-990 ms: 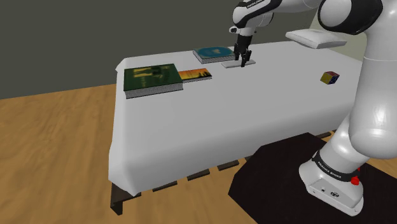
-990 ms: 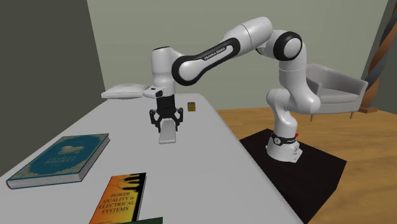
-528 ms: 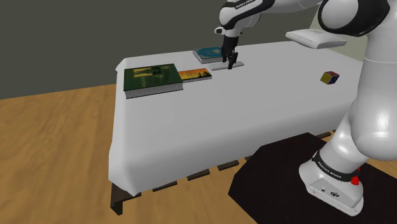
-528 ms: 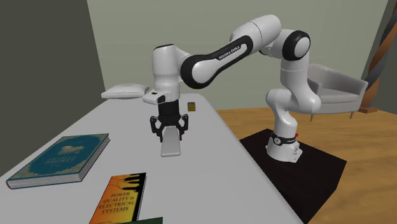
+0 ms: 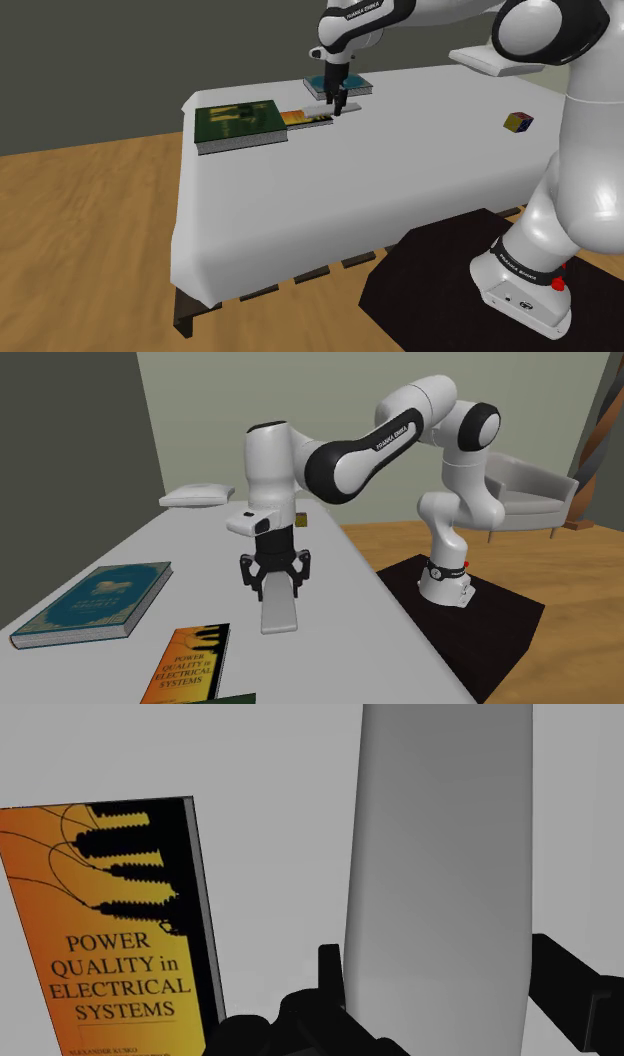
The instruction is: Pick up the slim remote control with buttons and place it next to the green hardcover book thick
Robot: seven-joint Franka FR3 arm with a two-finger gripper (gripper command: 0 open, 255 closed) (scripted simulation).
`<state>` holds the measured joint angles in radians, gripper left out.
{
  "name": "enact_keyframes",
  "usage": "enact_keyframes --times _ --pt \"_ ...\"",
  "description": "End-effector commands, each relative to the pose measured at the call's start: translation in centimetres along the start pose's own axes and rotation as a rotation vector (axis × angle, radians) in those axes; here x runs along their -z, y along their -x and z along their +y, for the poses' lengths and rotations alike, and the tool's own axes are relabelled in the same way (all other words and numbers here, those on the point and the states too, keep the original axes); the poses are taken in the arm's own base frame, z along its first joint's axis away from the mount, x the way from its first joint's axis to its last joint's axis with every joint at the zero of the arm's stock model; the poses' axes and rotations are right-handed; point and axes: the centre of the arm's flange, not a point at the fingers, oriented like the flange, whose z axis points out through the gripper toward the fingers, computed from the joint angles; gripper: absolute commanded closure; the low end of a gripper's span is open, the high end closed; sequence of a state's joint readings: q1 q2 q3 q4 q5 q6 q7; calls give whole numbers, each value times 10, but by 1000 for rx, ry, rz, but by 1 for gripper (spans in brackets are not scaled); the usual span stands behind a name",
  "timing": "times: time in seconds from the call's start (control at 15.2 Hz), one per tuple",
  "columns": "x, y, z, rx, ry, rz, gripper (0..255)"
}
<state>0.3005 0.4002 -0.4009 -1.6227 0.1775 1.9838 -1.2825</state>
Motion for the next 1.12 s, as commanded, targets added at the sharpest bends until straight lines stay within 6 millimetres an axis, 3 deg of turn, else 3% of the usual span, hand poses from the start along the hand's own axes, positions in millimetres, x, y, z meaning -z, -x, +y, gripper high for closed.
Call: enact_keyframes --times 0.0,1.06 --pt "0 -27 -5 -1 0 0 255" --pt "-1 -235 -41 -1 0 0 255"
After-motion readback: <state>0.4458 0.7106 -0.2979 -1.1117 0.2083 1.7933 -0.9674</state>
